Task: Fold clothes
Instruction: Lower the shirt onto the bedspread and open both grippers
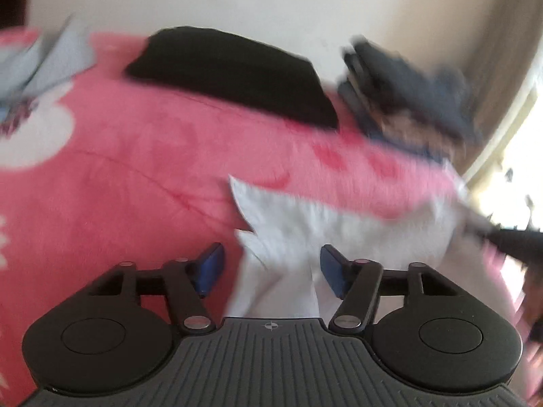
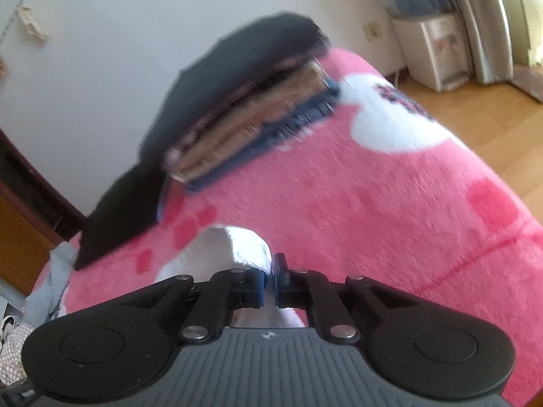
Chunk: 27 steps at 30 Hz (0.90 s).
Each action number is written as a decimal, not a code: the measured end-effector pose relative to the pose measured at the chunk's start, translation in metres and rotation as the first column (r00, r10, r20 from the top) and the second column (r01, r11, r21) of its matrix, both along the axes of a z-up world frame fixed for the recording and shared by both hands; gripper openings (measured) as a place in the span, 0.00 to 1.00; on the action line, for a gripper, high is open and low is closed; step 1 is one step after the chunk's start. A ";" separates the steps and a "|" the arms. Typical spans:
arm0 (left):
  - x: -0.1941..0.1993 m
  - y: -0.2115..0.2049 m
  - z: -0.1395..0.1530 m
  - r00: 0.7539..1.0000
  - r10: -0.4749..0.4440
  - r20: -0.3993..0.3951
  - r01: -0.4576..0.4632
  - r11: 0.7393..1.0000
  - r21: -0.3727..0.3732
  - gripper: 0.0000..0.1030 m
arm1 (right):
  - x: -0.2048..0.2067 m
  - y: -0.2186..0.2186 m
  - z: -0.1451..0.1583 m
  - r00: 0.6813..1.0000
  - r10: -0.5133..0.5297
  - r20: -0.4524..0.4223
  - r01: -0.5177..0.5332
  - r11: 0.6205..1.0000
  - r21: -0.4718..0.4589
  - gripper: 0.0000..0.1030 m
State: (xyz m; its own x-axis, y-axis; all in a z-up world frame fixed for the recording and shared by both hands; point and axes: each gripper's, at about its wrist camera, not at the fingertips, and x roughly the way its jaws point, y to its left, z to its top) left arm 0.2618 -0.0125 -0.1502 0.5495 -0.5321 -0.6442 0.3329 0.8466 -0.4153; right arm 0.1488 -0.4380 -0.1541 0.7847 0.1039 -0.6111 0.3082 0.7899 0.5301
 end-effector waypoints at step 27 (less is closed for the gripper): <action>0.009 -0.034 -0.009 0.964 0.132 0.231 -0.201 0.930 0.308 0.43 | 0.042 0.032 0.005 0.994 0.043 -0.100 -0.062 0.979 -0.194 0.19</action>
State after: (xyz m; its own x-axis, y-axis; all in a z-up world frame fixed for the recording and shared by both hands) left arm 0.2705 -0.0466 -0.1591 0.7487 -0.2012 -0.6316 0.2231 0.9737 -0.0457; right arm 0.1911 -0.4060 -0.1490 0.7191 0.0141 -0.6947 0.3046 0.8922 0.3335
